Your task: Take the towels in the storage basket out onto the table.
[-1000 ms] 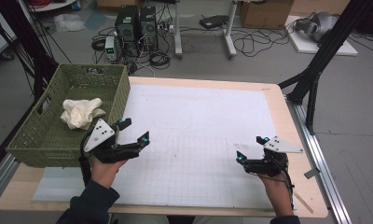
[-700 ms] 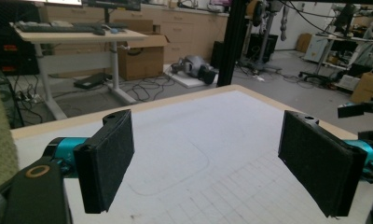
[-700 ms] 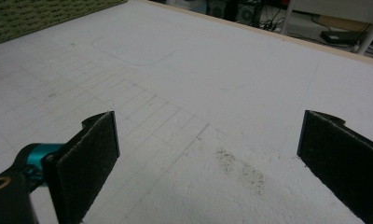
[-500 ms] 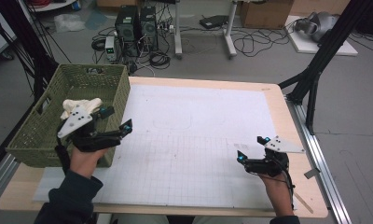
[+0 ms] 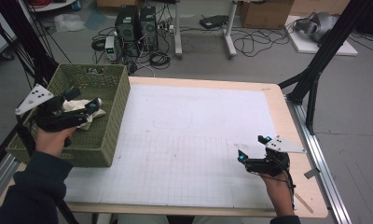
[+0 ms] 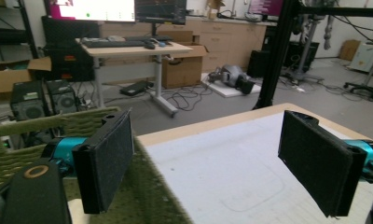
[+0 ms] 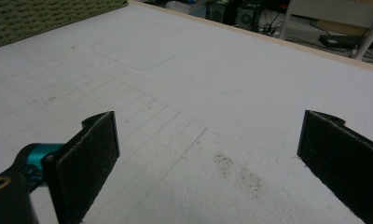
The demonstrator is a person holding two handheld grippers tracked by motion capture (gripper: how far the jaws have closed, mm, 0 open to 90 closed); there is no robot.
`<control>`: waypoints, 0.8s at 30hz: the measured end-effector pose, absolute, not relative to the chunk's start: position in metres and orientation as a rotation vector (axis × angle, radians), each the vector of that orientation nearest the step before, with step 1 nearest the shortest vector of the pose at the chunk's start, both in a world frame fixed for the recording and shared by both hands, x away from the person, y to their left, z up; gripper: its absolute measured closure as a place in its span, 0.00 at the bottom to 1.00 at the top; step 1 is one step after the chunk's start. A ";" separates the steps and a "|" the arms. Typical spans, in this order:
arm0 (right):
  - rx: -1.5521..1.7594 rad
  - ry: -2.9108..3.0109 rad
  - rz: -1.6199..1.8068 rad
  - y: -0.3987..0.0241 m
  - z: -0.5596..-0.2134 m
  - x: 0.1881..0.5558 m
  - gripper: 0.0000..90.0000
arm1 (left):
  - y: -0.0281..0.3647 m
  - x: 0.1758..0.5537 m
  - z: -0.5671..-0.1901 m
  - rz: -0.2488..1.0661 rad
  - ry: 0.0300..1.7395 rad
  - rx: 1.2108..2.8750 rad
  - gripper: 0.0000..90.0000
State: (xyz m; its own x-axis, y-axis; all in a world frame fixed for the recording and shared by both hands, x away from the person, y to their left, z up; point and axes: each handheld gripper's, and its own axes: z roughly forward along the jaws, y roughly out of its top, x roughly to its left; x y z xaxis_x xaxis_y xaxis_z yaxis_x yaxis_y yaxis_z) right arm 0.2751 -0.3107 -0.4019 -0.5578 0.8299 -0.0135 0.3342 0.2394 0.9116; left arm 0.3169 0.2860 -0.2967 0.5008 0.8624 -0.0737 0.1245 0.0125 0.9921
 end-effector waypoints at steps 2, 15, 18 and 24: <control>1.068 2.015 1.289 -0.310 -0.402 0.275 0.05 | 0.294 0.322 -0.299 0.732 0.930 1.468 0.20; 1.060 2.013 1.269 -0.308 -0.402 0.276 0.05 | 0.328 0.368 -0.318 0.783 1.095 1.485 0.20; 1.065 2.014 1.268 -0.307 -0.402 0.276 0.05 | 0.331 0.380 -0.325 0.787 1.161 1.523 0.20; 1.055 2.018 1.264 -0.307 -0.403 0.276 0.05 | 0.341 0.400 -0.344 0.747 1.268 1.530 0.20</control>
State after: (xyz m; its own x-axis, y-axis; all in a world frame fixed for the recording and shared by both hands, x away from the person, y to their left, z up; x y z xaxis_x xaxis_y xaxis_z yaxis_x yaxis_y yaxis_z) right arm 0.2762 -0.3070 -0.4026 -0.5539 0.8320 -0.0314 0.3349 0.2572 0.9065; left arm 0.3997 0.3409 -0.3435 0.2677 0.9557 -0.1223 0.3567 0.0196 0.9340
